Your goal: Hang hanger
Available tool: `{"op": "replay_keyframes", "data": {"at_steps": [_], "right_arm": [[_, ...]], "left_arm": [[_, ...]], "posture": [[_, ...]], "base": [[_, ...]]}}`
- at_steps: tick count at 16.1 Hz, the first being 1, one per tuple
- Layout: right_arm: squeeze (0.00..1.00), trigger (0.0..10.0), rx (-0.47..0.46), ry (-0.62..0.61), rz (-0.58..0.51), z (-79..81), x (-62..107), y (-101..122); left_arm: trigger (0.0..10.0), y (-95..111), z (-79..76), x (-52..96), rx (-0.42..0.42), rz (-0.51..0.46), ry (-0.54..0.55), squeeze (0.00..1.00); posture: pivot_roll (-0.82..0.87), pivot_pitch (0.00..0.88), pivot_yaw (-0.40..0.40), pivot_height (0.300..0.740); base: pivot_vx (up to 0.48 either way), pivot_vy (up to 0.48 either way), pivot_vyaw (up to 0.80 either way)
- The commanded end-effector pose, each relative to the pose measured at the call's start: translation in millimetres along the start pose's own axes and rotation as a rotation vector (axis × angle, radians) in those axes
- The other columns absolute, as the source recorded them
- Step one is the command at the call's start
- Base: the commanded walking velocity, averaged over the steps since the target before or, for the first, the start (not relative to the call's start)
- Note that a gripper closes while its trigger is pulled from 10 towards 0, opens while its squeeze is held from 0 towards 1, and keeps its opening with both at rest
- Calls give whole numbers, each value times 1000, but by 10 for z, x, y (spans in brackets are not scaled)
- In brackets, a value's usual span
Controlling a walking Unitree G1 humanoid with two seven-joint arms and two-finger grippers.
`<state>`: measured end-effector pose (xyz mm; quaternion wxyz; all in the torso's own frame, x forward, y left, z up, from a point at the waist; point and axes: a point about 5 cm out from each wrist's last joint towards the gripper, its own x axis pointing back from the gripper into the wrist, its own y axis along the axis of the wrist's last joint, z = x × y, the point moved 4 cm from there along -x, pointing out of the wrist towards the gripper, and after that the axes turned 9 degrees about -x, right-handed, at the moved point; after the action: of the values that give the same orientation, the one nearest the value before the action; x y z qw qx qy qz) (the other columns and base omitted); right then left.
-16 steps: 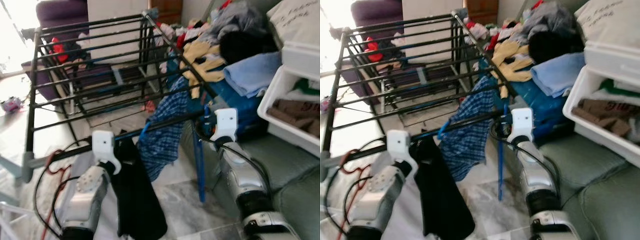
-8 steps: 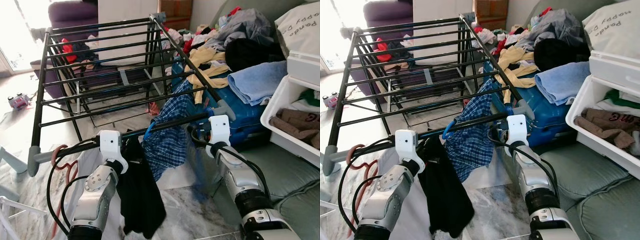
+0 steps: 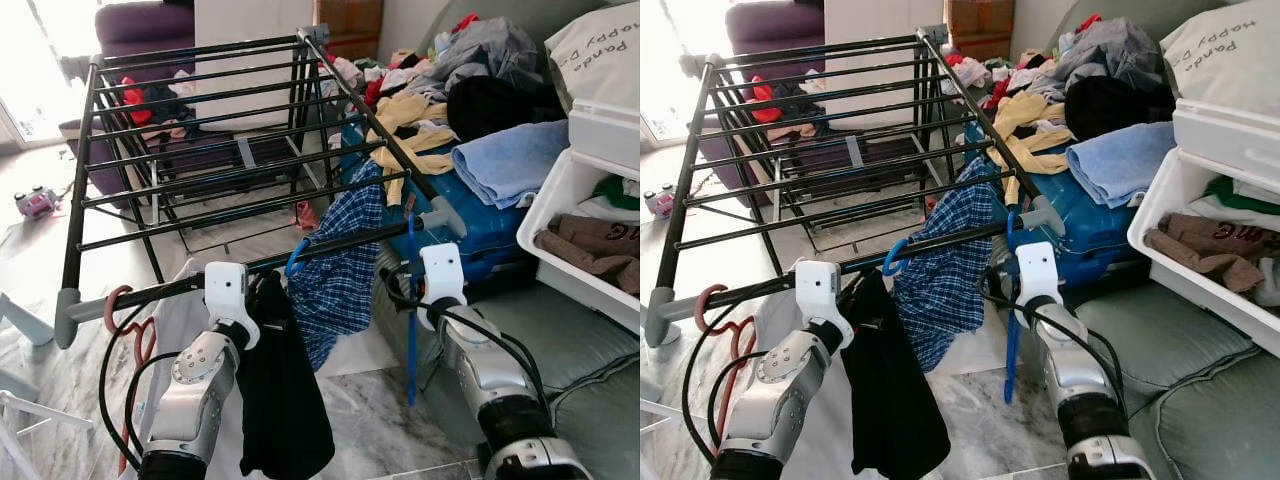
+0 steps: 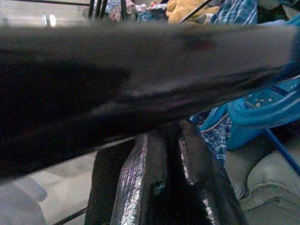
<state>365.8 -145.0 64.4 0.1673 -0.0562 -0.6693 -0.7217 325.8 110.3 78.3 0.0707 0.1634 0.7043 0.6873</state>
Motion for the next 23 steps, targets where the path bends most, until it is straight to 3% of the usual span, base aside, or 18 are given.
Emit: {"op": "replay_keyframes", "data": {"at_steps": [1,3,7,11,14,15,16,23], "right_arm": [[0,10000,14,38,33,72,31,-19],[0,10000,59,70,119,83,93,-162],[0,10000,90,-22,73,-192,217,-48],[0,10000,102,-23,52,-233,272,77],[0,10000,98,11,98,-227,352,11],[0,7098,81,8,106,-236,366,-2],[0,0,57,16,124,-238,383,-29],[0,0,35,66,149,-164,435,29]], "left_arm": [[10000,57,-3,-24,-18,-9,-8,0],[10000,55,-5,-25,-19,-6,-12,0],[10000,44,-46,-47,-18,0,-28,0],[10000,53,-70,-74,-23,1,-42,0],[10000,48,-64,-83,-28,4,-38,0],[10000,47,-64,-84,-28,5,-38,0],[10000,43,-69,-86,-28,6,-39,0],[10000,35,-85,-112,-35,10,-44,0]], "posture": [[-124,0,23,740],[-128,0,25,740],[-144,0,34,740],[-155,0,37,740],[-161,0,30,740],[-162,0,30,740],[-164,0,29,740],[-172,0,27,740]], "base": [[0,0,0],[0,0,0],[0,0,0],[0,0,0],[0,0,0],[0,0,0],[0,0,0],[0,0,0]]}}
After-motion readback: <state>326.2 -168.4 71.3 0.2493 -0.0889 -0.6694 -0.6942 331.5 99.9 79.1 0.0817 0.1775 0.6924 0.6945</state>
